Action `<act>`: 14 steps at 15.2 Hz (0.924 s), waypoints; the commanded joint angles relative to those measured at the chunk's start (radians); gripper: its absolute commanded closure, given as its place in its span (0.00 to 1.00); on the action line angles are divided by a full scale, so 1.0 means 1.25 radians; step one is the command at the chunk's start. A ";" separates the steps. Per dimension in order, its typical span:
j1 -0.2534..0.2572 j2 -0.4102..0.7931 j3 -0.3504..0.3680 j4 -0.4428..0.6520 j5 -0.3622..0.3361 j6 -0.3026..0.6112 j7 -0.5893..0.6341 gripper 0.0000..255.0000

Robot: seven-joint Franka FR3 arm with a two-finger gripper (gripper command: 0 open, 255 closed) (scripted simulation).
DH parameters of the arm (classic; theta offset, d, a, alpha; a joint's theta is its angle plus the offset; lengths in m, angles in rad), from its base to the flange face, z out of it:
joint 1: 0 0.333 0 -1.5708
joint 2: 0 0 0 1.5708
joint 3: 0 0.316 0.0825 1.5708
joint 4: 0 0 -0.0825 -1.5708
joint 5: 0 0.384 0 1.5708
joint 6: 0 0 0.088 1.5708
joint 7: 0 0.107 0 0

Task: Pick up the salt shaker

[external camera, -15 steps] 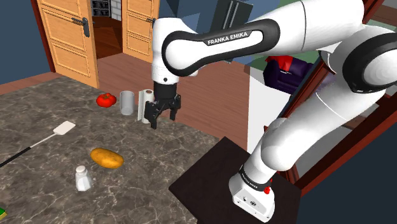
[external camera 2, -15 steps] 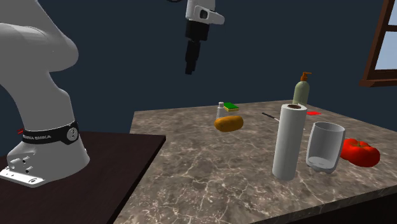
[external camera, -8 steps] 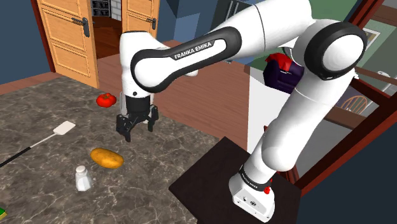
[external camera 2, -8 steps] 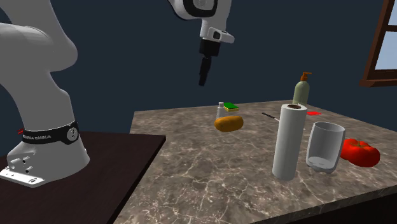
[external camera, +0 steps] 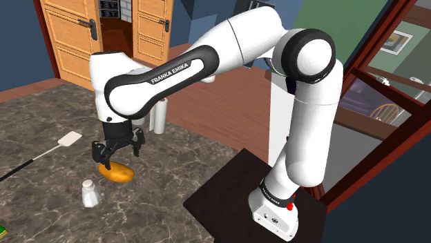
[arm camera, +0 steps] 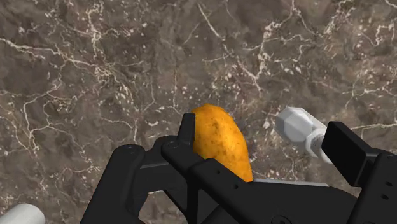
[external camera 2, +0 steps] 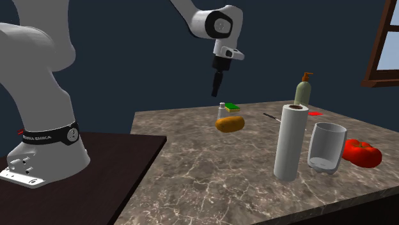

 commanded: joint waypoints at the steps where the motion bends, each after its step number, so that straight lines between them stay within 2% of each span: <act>1: 0.027 0.066 -0.006 0.063 -0.027 0.000 0.033 0.00; 9: 0.143 0.330 -0.046 0.372 -0.099 -0.053 0.109 0.00; 14: 0.148 0.361 -0.053 0.369 -0.106 -0.020 0.108 0.00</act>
